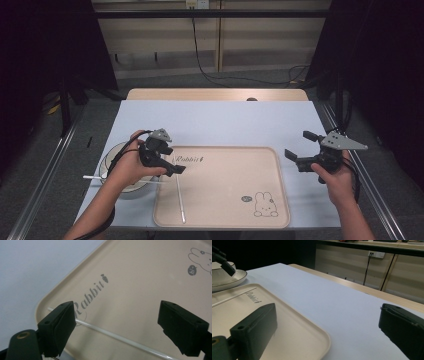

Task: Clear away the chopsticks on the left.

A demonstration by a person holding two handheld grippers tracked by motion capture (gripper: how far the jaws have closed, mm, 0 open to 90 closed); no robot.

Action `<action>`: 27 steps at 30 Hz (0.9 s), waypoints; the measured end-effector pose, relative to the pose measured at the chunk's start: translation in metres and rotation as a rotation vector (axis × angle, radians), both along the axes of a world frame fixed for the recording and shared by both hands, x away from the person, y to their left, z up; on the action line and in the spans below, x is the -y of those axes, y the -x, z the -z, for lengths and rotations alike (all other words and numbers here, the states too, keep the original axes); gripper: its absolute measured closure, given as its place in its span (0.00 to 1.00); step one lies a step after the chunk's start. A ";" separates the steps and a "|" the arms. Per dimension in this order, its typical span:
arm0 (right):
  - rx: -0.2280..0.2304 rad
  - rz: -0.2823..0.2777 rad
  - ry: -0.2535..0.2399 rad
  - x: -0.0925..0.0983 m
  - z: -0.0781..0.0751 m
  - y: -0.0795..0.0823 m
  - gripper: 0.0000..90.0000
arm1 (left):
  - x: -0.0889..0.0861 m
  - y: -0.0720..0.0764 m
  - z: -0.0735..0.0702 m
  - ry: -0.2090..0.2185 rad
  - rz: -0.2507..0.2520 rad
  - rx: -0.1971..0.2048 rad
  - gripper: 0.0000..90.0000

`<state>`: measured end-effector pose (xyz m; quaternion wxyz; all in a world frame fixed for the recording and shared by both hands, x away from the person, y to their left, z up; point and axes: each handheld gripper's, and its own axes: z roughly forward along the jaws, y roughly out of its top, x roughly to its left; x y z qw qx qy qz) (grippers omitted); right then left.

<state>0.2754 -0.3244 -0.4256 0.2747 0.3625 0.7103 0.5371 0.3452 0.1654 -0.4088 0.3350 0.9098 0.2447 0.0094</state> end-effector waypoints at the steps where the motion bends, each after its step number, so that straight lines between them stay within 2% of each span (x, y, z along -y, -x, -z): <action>1: 0.000 -0.001 0.000 0.000 0.000 0.000 0.01 | 0.000 0.001 0.000 -0.014 0.005 0.000 0.17; 8: -0.003 0.005 0.004 0.000 0.000 0.000 0.01 | -0.004 0.004 -0.002 -0.049 0.037 0.001 0.17; 9: -0.005 0.008 0.006 -0.001 0.000 0.000 0.01 | -0.006 0.003 -0.003 -0.067 0.050 0.008 0.17; 10: -0.003 0.002 0.001 -0.001 0.000 0.000 0.01 | -0.006 0.004 -0.002 -0.060 0.039 0.003 0.17; 11: -0.003 0.005 0.004 0.000 0.000 0.000 0.01 | -0.007 0.004 -0.002 -0.072 0.055 -0.001 0.17; 14: -0.005 0.006 0.003 -0.001 0.000 0.000 0.01 | -0.007 0.006 0.000 -0.073 0.058 -0.010 0.16; 16: -0.004 0.012 0.008 -0.001 0.000 0.000 0.01 | -0.008 0.007 0.000 -0.085 0.078 -0.003 0.16; 21: -0.005 0.000 0.002 -0.001 0.001 0.000 0.01 | -0.010 0.010 0.000 -0.100 0.087 -0.007 0.16; 22: -0.005 0.000 0.003 -0.001 0.000 0.000 0.01 | -0.011 0.010 0.000 -0.116 0.100 -0.005 0.16; 27: -0.003 0.005 0.003 -0.001 0.001 0.000 0.01 | -0.015 0.012 0.002 -0.120 0.098 -0.004 0.18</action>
